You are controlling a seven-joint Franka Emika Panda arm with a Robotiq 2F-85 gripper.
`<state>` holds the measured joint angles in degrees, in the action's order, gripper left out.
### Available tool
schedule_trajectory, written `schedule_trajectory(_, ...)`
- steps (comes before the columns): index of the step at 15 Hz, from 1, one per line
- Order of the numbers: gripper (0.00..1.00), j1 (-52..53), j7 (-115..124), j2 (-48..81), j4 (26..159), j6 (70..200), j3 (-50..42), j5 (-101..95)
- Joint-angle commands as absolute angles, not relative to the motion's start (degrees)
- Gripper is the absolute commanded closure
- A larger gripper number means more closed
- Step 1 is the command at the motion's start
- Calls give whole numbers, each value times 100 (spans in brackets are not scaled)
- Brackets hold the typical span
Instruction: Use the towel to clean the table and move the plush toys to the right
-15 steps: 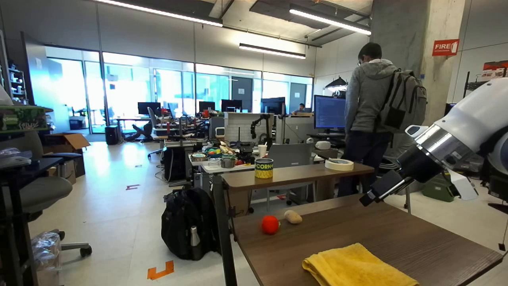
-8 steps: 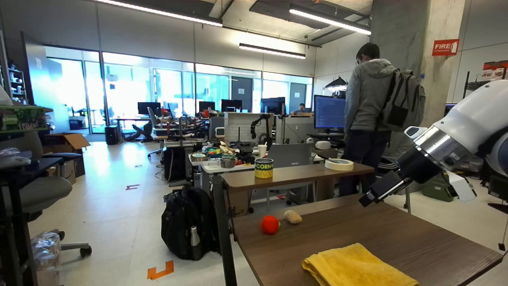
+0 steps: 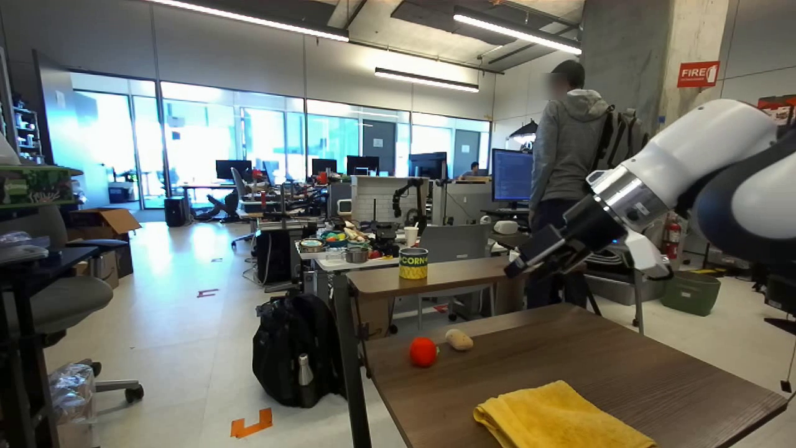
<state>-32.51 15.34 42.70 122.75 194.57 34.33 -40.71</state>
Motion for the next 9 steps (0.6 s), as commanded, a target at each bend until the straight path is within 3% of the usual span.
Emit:
schedule_trajectory(1, 0, -2856, 1678, 5142, 10942, 19049, 3577, -3712)
schedule_trajectory(3, 0, -2721, 1724, 5527, 10404, 18559, 3659, -3575)
schedule_trajectory(5, 0, -3197, 1557, 5986, 10224, 17943, 4348, -3560)
schedule_trajectory(6, 0, -2812, 1728, 5418, 10596, 18362, 3748, -3639)
schedule_trajectory(7, 0, -2731, 890, 5481, 10600, 18323, 3838, -2597)
schedule_trajectory(9, 0, -2877, 865, 5691, 10478, 18259, 4021, -2582)
